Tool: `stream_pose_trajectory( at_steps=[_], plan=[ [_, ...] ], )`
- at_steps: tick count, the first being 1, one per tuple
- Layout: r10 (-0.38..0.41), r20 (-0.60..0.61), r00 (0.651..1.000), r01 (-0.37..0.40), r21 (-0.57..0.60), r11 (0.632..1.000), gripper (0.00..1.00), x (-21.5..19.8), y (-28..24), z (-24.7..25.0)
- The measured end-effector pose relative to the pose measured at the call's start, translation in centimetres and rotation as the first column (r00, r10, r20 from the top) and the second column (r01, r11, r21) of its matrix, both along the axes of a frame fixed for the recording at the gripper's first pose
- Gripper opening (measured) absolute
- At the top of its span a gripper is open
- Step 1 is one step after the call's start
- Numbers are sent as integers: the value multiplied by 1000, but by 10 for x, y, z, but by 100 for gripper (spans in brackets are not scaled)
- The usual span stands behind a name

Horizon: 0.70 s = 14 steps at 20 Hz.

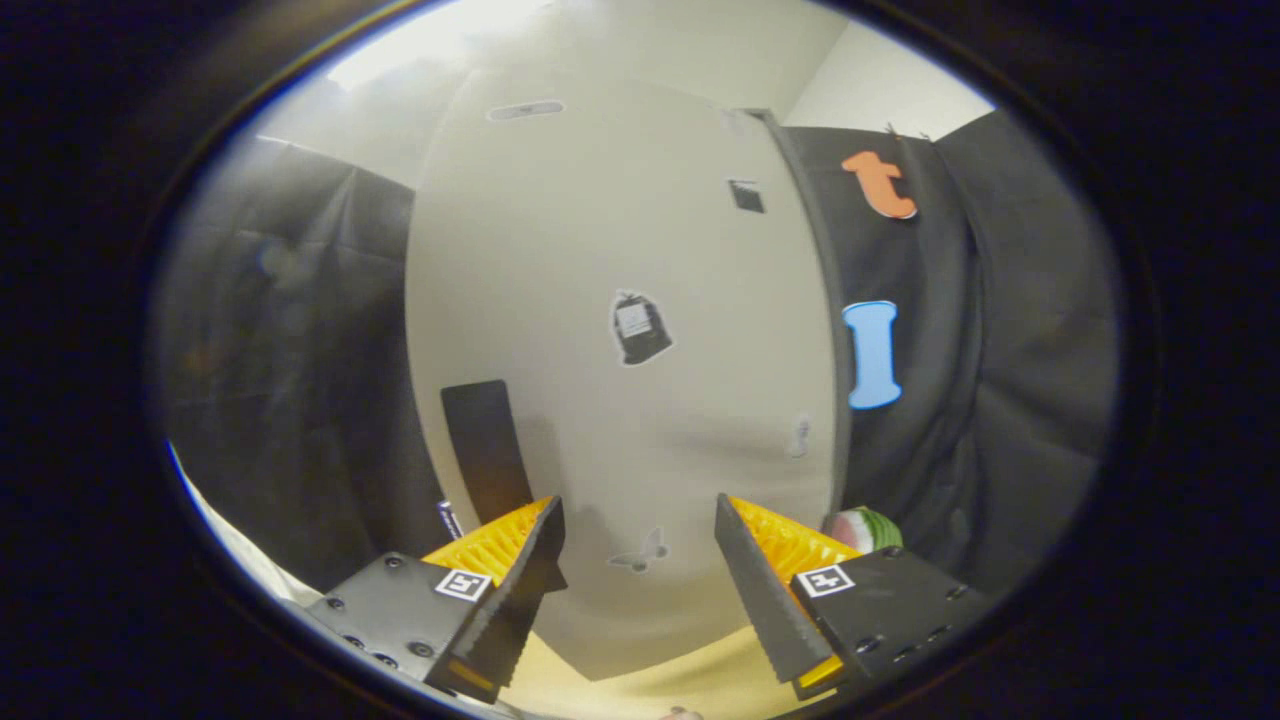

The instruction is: Open the shoe cabinet door, grab the shoes and put them into the shoe cabinet, then close the shoe cabinet door.

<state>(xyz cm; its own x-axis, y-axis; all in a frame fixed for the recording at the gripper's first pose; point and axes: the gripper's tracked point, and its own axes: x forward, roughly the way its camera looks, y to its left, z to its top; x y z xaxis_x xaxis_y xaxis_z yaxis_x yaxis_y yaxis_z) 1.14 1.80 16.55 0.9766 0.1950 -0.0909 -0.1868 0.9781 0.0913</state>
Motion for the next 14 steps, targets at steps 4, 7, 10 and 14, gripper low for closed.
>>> stream_pose_trajectory(
  at_steps=[4, 7, 10, 14],
  plan=[
    [1, -6, 1000, -1, -18, 1000, 95, 40, 29, -3],
    [-16, 2, 1000, 16, -34, 999, 95, 64, 39, 2],
    [-29, 8, 1000, 29, -43, 999, 95, 86, 51, 0],
    [-41, 9, 999, 41, -34, 999, 95, 100, 59, -3]
  ],
)
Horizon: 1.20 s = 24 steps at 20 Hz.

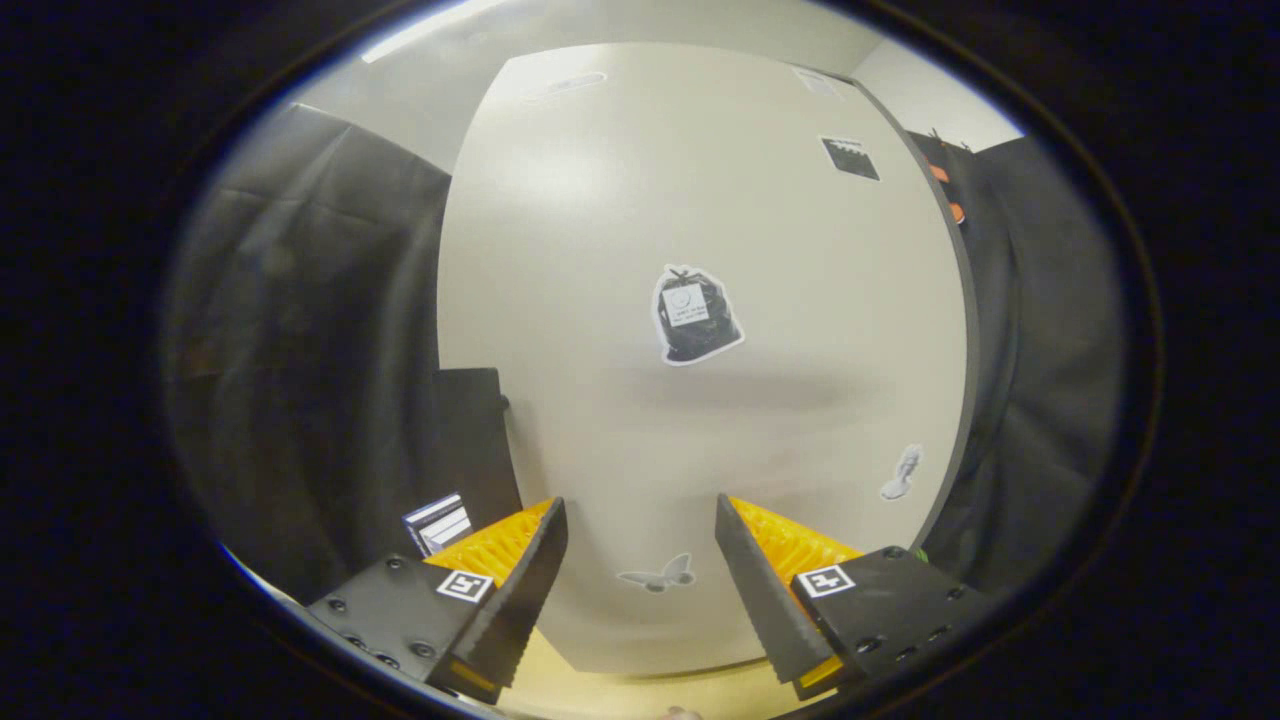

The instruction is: Open the shoe cabinet door, grab the shoes and put them into the shoe cabinet, then close the shoe cabinet door.

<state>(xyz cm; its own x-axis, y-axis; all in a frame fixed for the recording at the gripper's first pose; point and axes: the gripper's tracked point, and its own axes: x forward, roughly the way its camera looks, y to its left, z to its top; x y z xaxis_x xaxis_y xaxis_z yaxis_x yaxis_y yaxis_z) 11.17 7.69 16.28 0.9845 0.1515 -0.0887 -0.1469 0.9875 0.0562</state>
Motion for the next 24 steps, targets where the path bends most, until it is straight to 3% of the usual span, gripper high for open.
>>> stream_pose_trajectory(
  at_steps=[10, 24],
  plan=[
    [-32, -18, 999, 32, 21, 999, 94, 29, 8, -5],
    [-13, -4, 1000, 13, 25, 1000, 94, 30, 8, -5]
  ],
)
